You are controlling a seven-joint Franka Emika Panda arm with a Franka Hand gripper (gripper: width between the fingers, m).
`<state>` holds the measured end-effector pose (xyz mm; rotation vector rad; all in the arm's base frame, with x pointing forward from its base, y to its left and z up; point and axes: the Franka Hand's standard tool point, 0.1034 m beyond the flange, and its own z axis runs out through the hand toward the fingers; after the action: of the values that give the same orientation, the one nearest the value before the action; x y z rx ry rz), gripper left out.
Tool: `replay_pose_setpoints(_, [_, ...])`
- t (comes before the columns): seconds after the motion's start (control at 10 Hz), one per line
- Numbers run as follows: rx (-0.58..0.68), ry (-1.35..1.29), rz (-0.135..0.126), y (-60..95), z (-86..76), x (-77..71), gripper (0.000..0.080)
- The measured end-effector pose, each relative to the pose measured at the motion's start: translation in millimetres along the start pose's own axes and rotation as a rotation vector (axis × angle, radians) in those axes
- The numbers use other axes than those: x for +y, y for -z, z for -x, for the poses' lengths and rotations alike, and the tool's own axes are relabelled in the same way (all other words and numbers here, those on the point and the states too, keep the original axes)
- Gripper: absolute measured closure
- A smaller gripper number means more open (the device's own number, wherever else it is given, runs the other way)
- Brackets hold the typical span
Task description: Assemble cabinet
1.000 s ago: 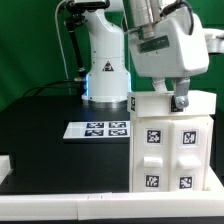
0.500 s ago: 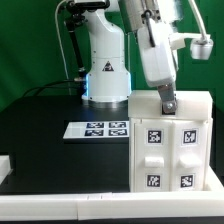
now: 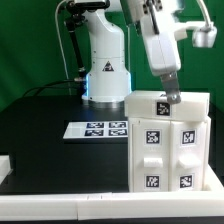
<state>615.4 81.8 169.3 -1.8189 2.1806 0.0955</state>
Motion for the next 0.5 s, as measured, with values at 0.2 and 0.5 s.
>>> replay_pose_setpoints(0.2, [-0.015, 0.021, -0.017, 9.3, 4.1, -3.8, 0.0002])
replay_pose_setpoints(0.5, [-0.01, 0.1, -0.009, 6.9, 3.7, -2.3, 0.0002])
